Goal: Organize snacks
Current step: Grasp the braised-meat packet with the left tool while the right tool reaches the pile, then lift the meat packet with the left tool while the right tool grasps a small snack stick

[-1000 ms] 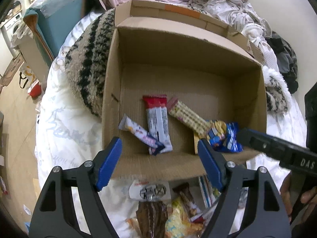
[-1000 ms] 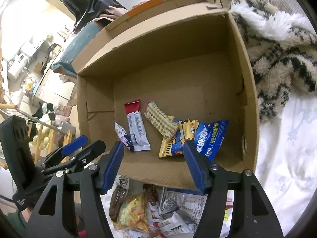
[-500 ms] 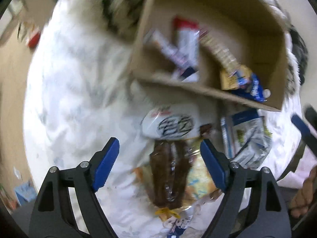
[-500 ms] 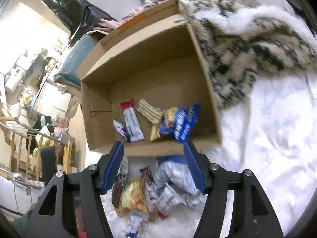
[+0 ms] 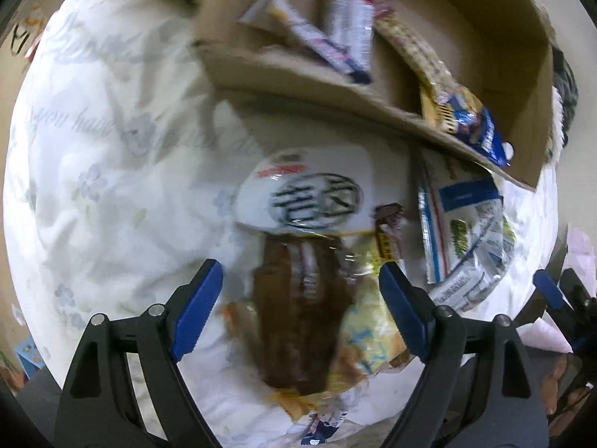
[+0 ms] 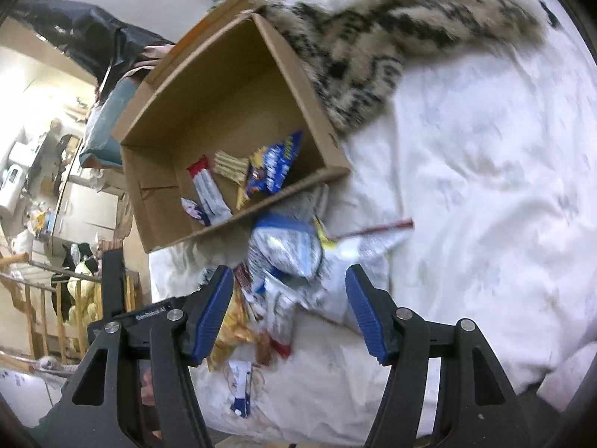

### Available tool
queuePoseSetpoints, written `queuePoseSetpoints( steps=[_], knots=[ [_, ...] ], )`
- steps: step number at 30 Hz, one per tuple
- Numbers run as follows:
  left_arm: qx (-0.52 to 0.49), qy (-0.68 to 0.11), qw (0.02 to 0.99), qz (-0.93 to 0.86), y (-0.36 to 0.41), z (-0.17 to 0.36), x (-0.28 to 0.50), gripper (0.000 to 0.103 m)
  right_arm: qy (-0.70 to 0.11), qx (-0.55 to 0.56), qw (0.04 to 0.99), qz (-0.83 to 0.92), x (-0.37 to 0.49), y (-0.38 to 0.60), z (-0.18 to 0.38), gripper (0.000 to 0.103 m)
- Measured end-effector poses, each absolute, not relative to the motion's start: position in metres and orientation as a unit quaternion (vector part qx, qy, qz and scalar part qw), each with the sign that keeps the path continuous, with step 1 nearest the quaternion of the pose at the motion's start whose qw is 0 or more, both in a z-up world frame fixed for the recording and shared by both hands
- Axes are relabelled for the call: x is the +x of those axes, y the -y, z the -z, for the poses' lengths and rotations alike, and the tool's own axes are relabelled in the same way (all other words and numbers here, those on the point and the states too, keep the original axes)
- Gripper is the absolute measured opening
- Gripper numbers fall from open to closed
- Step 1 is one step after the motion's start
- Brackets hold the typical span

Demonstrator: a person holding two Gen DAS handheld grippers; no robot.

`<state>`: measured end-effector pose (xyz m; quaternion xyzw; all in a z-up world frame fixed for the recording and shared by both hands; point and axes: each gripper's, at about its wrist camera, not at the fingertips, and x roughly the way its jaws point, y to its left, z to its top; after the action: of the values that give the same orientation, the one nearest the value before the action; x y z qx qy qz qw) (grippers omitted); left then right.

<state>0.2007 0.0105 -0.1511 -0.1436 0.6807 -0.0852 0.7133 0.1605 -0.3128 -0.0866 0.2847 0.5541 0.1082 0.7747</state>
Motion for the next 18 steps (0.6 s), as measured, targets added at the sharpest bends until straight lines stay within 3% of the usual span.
queuePoseSetpoints(
  steps=[5, 7, 9, 18],
  knots=[
    [-0.112, -0.687, 0.712, 0.090, 0.010, 0.155, 0.202, 0.081, -0.562, 0.280, 0.772, -0.098, 0.160, 0.314, 0.092, 0.065],
    [-0.113, -0.683, 0.717, 0.086, 0.012, 0.152, 0.201, 0.062, -0.563, 0.277, 0.773, -0.096, 0.159, 0.314, 0.091, 0.065],
    [-0.110, -0.683, 0.716, 0.094, 0.015, 0.147, 0.200, 0.057, -0.562, 0.275, 0.774, -0.094, 0.159, 0.314, 0.091, 0.065],
    [-0.086, -0.655, 0.747, 0.074, 0.017, 0.096, 0.169, 0.057, -0.571, 0.277, 0.766, -0.105, 0.151, 0.309, 0.092, 0.065]
  ],
)
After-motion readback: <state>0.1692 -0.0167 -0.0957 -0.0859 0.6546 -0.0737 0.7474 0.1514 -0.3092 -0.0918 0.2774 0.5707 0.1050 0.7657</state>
